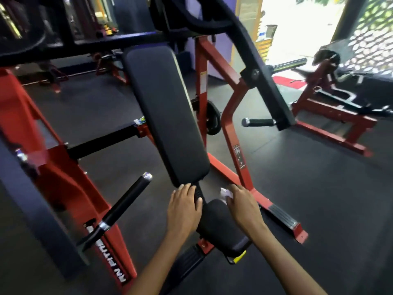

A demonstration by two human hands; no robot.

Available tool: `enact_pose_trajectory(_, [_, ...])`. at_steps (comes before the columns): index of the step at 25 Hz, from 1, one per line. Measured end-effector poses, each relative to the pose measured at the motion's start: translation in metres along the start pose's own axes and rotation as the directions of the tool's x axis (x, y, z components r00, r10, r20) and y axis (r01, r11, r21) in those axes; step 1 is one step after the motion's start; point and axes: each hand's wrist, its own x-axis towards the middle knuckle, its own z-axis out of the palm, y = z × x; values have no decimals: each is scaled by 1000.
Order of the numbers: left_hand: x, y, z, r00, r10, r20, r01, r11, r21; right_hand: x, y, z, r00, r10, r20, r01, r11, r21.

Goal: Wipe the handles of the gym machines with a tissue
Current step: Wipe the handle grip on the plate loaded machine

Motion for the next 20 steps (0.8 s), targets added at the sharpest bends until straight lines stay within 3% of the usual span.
enact_pose_trajectory(5, [43, 52, 34, 997, 37, 65, -34, 998, -53, 30, 65, -25, 995, 99, -21, -100, 993, -59])
enact_pose_trajectory(11, [117, 87, 67, 989, 73, 129, -61, 994, -94, 102, 124, -39, 975, 213, -55, -212, 977, 21])
enact_pose_trajectory(20, [295, 107, 101, 970, 212, 116, -189, 965, -184, 230, 178, -46, 915, 384, -125, -381, 923, 41])
